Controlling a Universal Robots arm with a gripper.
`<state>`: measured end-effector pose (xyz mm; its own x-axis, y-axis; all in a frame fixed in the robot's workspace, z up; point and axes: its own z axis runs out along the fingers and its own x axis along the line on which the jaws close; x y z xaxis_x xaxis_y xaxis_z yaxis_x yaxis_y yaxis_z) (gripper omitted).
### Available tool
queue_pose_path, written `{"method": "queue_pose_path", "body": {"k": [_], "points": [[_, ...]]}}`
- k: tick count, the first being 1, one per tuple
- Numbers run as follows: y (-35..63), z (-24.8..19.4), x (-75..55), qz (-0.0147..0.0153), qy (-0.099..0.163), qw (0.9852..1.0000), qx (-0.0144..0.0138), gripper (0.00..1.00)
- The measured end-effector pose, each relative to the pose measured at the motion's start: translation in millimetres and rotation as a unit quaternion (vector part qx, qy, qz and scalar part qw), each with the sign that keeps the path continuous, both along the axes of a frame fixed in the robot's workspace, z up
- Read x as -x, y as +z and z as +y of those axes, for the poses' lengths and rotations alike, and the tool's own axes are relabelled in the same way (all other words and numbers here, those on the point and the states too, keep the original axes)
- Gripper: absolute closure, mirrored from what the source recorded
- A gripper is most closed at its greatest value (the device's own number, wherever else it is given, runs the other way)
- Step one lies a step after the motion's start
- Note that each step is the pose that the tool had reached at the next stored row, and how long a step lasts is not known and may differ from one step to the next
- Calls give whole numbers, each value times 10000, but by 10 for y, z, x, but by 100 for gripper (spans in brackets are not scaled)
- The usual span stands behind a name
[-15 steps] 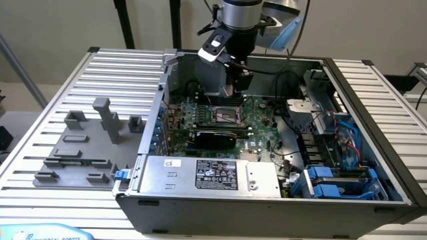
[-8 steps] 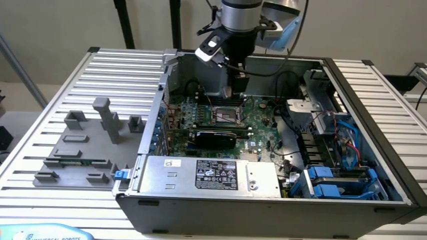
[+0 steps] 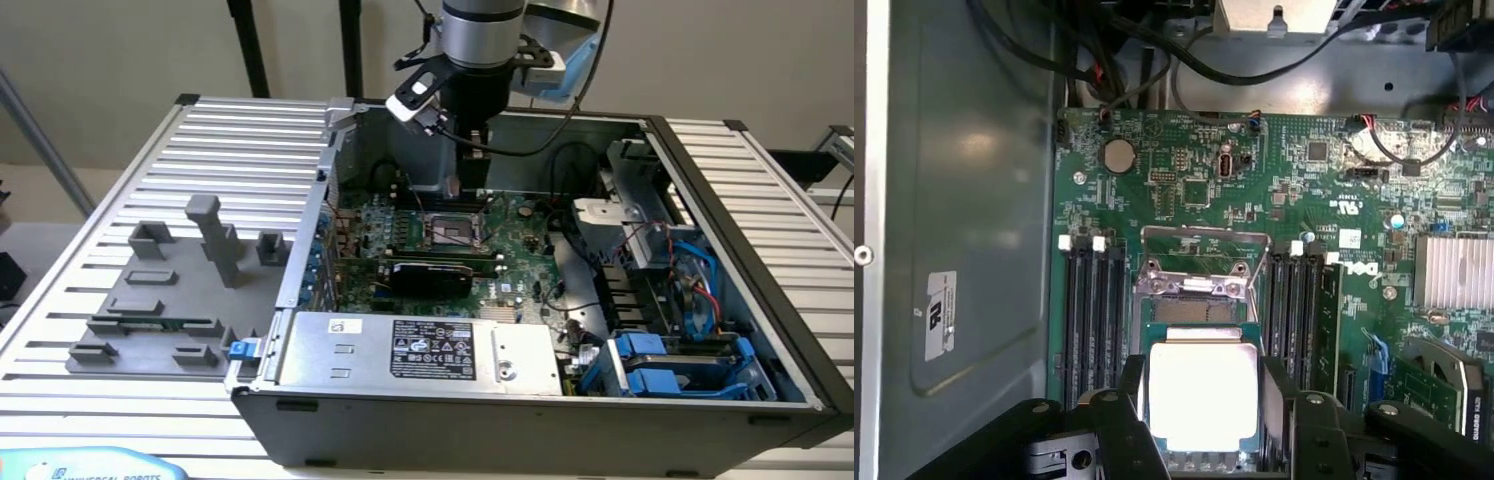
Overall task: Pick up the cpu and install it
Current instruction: 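Place the cpu into insertion slot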
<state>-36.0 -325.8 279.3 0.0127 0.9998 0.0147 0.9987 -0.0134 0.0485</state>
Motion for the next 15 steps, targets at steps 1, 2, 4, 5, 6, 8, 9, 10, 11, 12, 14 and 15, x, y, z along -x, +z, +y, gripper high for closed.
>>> {"method": "queue_pose_path", "body": {"k": [1, 2, 4, 5, 6, 8, 9, 10, 11, 12, 14, 15], "points": [[-6, 0, 0, 6, -58, 10000, 0, 45], [-13, 0, 0, 12, -111, 9999, 0, 45], [-29, -1, 1, 21, -191, 9998, 0, 45], [-38, -2, 4, 25, -213, 9998, 0, 45], [-48, -6, 9, 28, -229, 9997, 0, 45], [-68, -23, 28, 35, -244, 9997, 1, 45], [-80, -36, 42, 38, -247, 9997, 1, 45], [-92, -48, 50, 41, -247, 9997, 0, 45], [-106, -52, 56, 44, -247, 9997, 0, 45], [-119, -54, 58, 46, -247, 9997, 0, 45], [-147, -55, 58, 48, -247, 9997, 1, 45], [-165, -55, 58, 48, -247, 9997, 1, 45]]}}
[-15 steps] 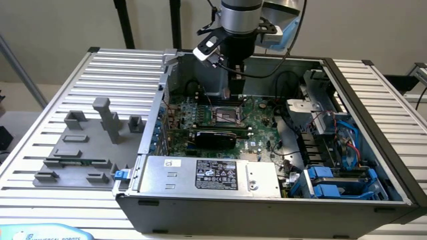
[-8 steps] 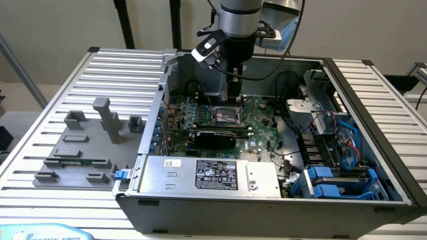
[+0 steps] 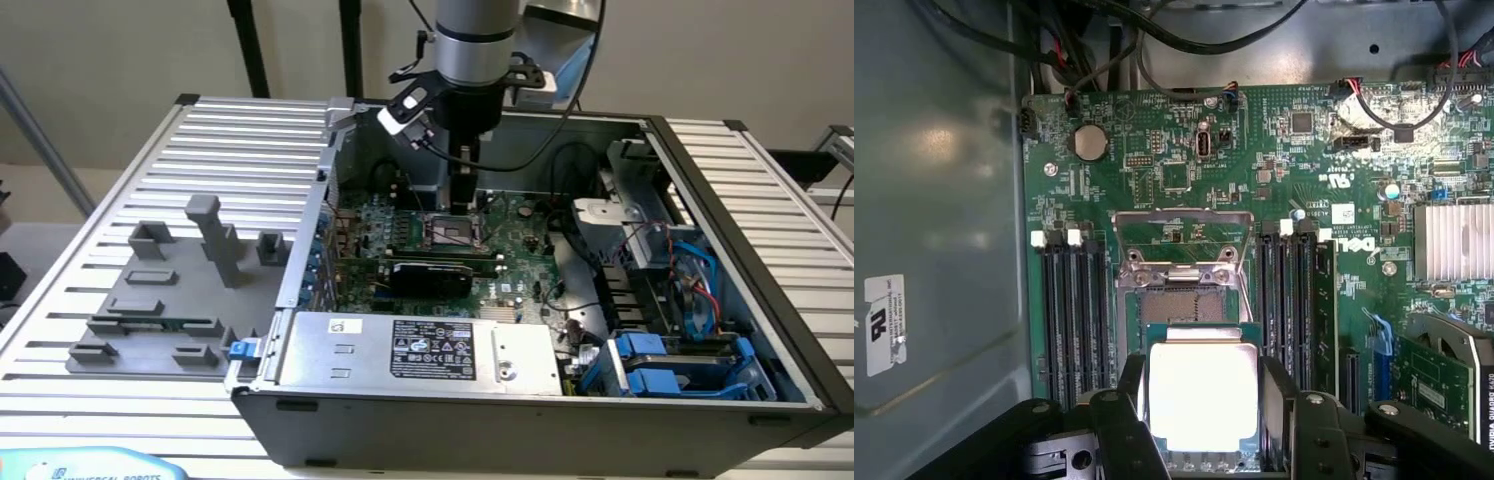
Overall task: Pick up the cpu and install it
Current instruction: 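Place the cpu into insertion slot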
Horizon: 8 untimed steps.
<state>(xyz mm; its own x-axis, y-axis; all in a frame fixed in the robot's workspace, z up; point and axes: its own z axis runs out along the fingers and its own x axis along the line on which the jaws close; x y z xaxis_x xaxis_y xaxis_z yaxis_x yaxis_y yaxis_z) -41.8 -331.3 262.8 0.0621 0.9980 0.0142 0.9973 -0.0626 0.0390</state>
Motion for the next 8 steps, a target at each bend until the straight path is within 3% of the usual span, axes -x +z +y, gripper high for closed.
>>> {"method": "queue_pose_path", "body": {"k": [8], "points": [[-146, 0, 6, 0, 3, 10000, 0, 45]]}}
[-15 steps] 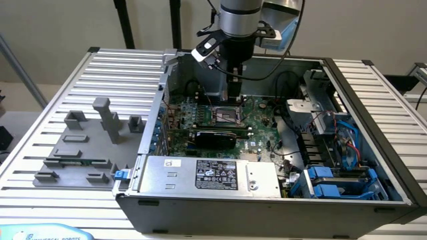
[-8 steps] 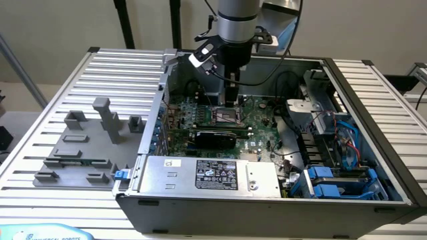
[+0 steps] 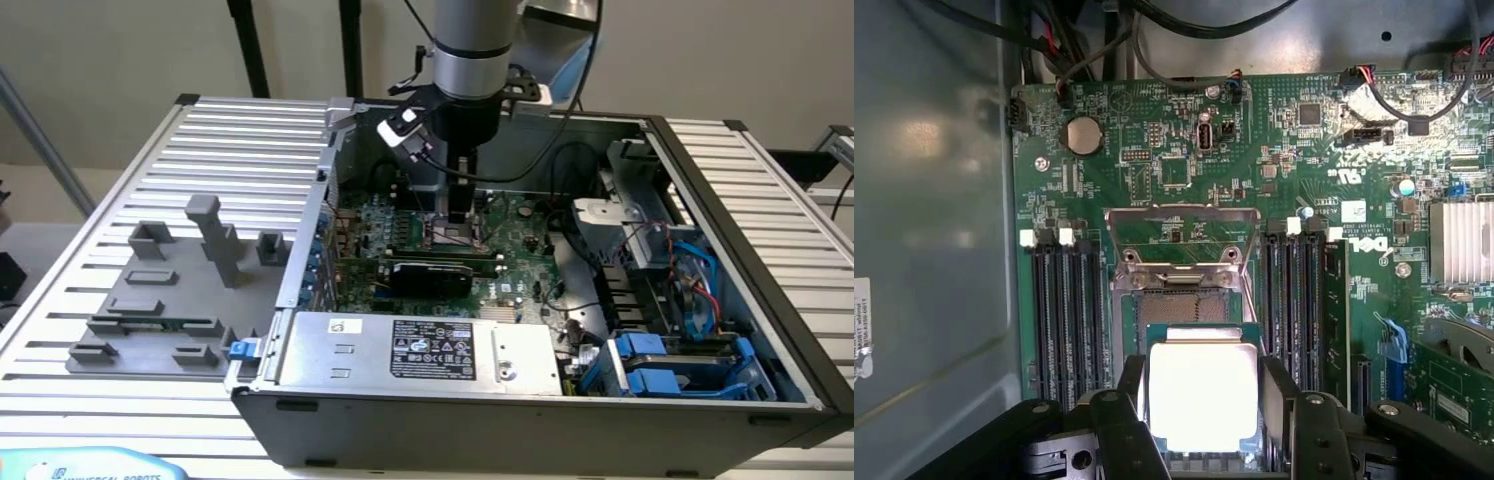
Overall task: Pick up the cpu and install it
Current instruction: 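Place the cpu into insertion slot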
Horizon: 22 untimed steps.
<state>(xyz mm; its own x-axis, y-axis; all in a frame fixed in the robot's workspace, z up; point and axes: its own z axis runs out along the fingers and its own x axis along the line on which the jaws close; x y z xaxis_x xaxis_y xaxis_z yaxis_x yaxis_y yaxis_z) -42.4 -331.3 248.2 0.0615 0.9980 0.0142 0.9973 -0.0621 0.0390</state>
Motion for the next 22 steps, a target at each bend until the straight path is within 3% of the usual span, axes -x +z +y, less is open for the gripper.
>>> {"method": "queue_pose_path", "body": {"k": [11, 22], "points": [[-152, 2, 0, 1, 150, 9999, 0, 45], [-260, 50, -2, 1, 176, 9998, 1, 45]]}}
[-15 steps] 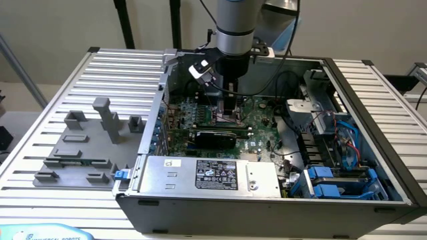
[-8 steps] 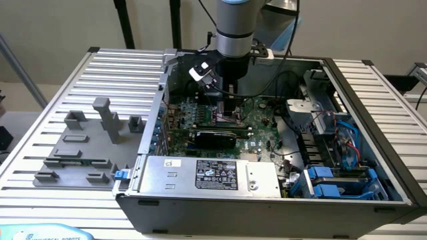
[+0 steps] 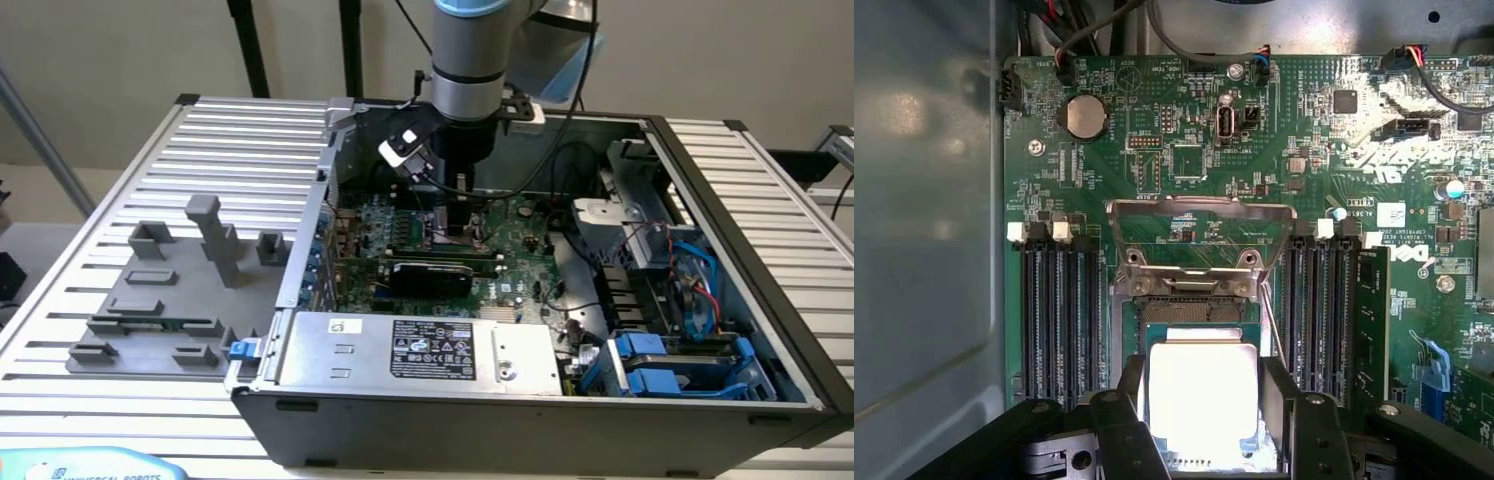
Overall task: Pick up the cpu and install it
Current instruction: 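Place the cpu into insertion slot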
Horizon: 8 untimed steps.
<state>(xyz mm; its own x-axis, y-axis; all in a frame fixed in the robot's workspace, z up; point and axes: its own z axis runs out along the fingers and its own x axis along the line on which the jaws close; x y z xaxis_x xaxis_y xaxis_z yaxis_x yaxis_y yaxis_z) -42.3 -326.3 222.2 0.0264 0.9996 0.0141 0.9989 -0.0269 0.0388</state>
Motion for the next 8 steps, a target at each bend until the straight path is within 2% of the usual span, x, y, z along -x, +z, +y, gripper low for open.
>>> {"method": "queue_pose_path", "body": {"k": [8], "points": [[-115, 14, -22, -1, 0, 10000, -1, 45]]}}
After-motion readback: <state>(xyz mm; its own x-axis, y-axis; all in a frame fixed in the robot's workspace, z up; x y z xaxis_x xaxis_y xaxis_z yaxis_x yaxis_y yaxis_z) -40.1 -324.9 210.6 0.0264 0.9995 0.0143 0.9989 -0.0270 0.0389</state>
